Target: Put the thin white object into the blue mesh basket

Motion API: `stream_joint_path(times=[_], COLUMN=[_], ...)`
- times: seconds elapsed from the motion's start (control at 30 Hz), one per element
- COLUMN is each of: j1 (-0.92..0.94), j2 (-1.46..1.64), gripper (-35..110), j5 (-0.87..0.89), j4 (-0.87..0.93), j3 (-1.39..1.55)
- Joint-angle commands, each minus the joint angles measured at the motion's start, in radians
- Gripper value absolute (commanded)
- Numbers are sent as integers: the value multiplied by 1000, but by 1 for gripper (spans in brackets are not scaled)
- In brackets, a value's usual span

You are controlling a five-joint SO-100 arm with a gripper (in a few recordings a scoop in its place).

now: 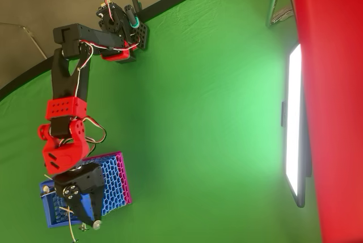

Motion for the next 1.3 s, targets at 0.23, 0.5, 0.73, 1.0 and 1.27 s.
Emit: stream_joint_path(times=[0.23,0.5,0.73,1.0,1.27], j1=[172,235,298,371,388], j2=[-32,28,206,416,541], gripper=[0,7,13,14,15], j5=[310,377,256,106,-43], j4=[-206,-451,-640,-753,-867], j3=[115,353,588,792,1002])
